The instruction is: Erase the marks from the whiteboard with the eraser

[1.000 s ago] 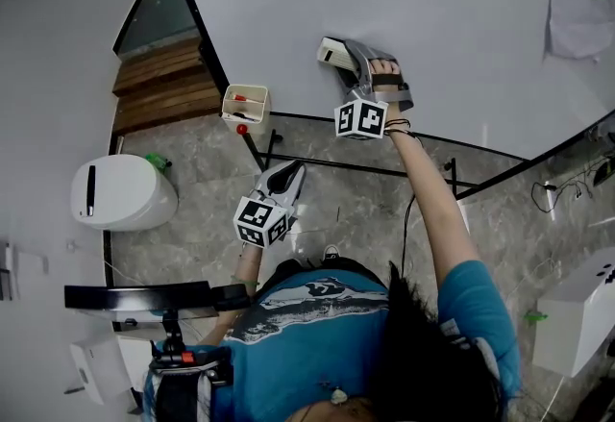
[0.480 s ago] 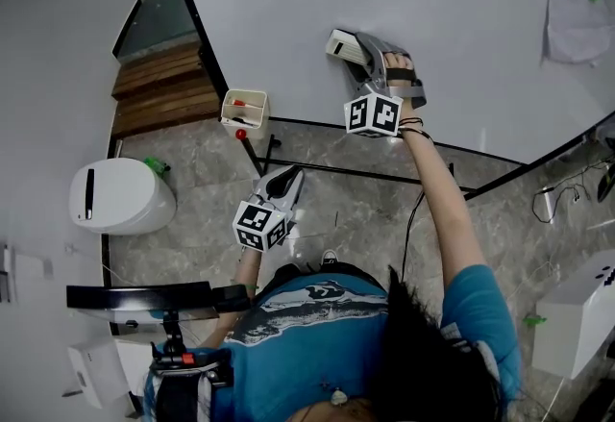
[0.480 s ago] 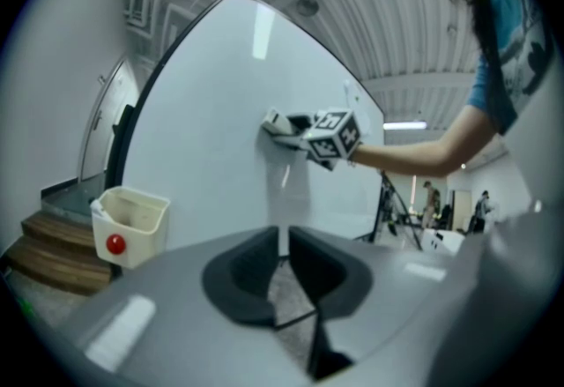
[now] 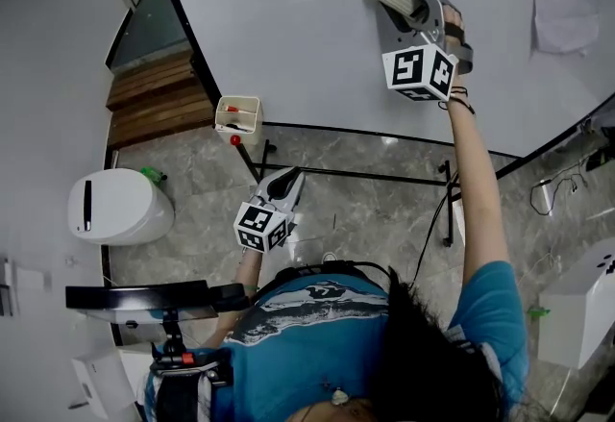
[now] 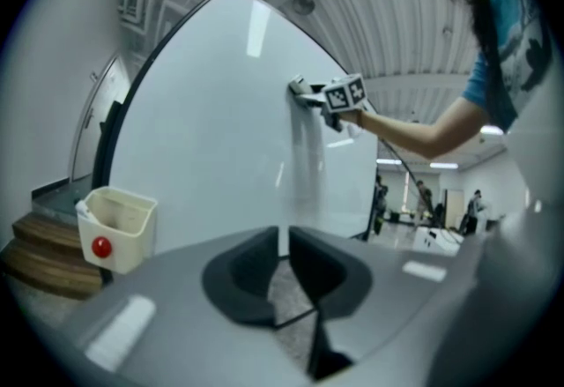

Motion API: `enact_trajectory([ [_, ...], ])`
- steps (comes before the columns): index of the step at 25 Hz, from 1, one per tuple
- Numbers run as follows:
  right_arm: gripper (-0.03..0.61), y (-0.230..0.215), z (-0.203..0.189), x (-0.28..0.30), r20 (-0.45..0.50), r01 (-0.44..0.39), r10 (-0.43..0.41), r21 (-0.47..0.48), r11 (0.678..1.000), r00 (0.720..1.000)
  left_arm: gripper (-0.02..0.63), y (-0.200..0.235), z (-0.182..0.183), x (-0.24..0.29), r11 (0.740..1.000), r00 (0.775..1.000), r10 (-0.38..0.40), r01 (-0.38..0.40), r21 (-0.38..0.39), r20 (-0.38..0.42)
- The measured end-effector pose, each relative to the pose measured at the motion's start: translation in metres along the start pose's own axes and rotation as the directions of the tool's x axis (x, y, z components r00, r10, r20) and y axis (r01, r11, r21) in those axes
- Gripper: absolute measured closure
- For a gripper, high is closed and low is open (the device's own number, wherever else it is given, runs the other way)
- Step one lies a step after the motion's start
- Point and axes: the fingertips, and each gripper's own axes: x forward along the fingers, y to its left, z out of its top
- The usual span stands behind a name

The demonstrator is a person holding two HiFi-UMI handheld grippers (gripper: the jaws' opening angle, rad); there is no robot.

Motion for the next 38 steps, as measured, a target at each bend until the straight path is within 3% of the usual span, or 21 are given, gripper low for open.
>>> enact_trajectory([
  [5, 0.316, -0.036, -0.007, -0.001, -0.002, 0.026, -0.026, 0.038, 0.999, 1.0, 0.589, -0.004, 0.001, 0.003, 1.0, 1.0, -0.015, 0.015, 0.007, 0.0],
  [11, 0.316, -0.024, -0.006, -0.006, -0.005, 0.029, -0.029, 0.078, 0.997, 1.0, 0.589, -0.007, 0.002, 0.004, 1.0, 1.0, -0.03, 0.029, 0.01, 0.006],
  [17, 0.316, 0.041, 0.005, -0.03, -0.01, -0.06, 0.062, 0.14, 0.988, 0.998, 0.589, -0.005, -0.006, -0.007, 0.999, 0.999, -0.034, 0.034, 0.004, 0.001],
  [23, 0.316, 0.128, -0.004, -0.07, -0.073, -0.171, 0.189, 0.202, 0.964, 0.979, 0.589, -0.012, -0.028, -0.026, 0.999, 0.998, -0.047, 0.046, -0.016, -0.033],
  [33, 0.314, 0.231, 0.021, -0.196, -0.161, -0.264, 0.343, 0.377, 0.888, 0.925, 0.589, -0.043, -0.057, -0.09, 0.994, 0.995, -0.086, 0.083, -0.065, -0.047],
  [38, 0.315, 0.258, 0.022, -0.249, -0.181, -0.279, 0.397, 0.462, 0.842, 0.9, 0.589, -0.066, -0.055, -0.099, 0.993, 0.995, -0.093, 0.09, -0.073, -0.034],
])
